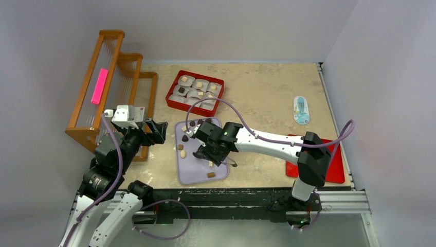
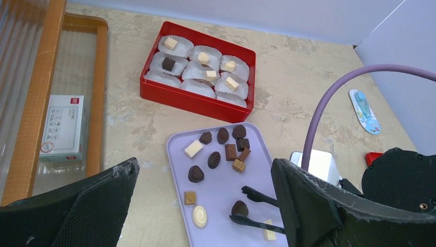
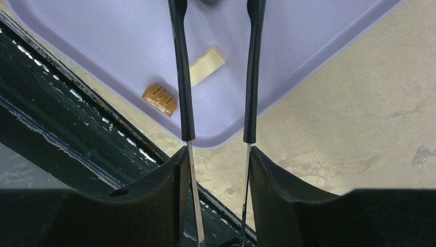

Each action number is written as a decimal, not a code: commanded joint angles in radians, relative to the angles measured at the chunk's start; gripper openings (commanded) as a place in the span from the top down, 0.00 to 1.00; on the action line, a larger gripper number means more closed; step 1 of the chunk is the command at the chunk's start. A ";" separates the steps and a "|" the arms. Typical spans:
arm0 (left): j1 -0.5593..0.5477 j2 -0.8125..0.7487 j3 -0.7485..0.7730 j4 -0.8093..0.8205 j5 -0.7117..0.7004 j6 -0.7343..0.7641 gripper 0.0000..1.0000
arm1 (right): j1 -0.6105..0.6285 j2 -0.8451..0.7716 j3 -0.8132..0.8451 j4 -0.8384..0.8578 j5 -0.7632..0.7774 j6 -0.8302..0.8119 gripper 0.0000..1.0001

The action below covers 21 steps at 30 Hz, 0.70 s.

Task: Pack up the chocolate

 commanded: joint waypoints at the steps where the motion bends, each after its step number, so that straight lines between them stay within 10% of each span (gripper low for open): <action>1: -0.003 -0.011 0.000 0.041 0.013 -0.008 0.00 | 0.011 0.000 0.032 -0.044 0.017 0.016 0.54; 21: -0.003 -0.010 0.001 0.036 0.008 -0.008 0.00 | 0.004 -0.005 0.145 -0.037 0.064 -0.029 0.78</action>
